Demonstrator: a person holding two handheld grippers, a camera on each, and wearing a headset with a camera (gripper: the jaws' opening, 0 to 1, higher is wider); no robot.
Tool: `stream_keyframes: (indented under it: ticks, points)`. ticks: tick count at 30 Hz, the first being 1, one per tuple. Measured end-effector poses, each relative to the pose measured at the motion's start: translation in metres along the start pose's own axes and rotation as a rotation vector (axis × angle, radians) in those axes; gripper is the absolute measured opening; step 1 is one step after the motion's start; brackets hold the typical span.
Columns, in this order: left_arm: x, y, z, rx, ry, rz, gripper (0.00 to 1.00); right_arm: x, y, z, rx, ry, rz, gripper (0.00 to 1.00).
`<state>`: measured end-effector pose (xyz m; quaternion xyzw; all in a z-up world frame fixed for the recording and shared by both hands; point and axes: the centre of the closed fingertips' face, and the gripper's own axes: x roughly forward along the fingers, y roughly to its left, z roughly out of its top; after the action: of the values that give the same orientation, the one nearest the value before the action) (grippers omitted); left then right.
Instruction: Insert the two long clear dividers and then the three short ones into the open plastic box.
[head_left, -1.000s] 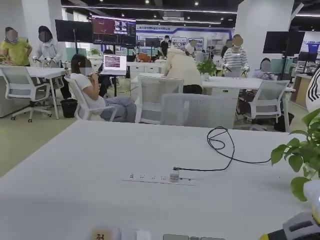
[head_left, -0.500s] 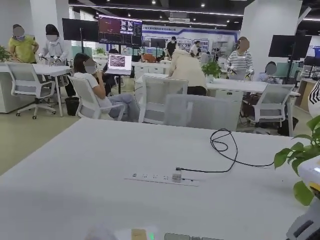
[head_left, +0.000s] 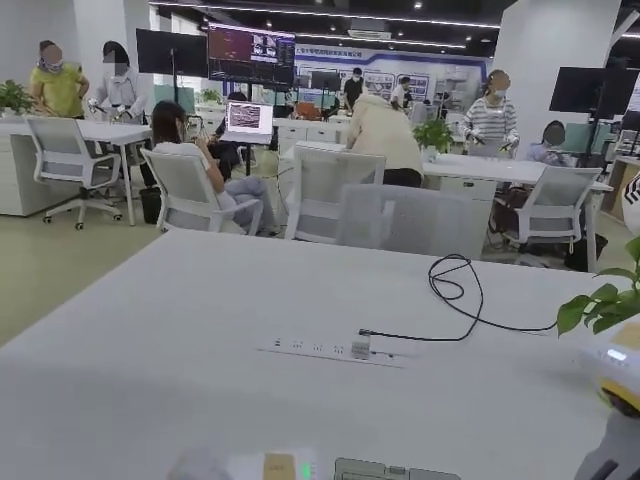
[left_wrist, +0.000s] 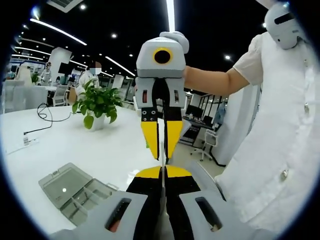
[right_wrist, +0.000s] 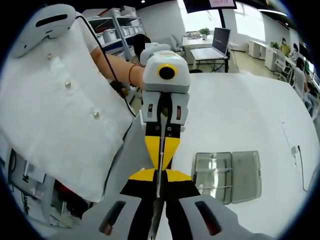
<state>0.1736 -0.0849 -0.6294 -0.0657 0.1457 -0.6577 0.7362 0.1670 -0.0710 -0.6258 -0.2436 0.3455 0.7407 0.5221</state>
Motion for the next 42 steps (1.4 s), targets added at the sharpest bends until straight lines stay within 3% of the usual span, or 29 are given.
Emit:
stream_keyframes:
  ticks: [17, 33, 42]
  points:
    - [-0.001, -0.001, -0.005, 0.044, 0.019, 0.015, 0.0, 0.006, 0.001, -0.004, -0.001, 0.006, 0.012, 0.03]
    - [-0.007, 0.0, -0.01, 0.043, 0.028, 0.052, 0.0, 0.01, 0.0, -0.005, -0.004, 0.006, 0.01, 0.03]
    - [-0.014, 0.006, -0.015, 0.048, 0.043, 0.098, 0.09, 0.008, -0.003, -0.004, -0.007, -0.001, 0.001, 0.03]
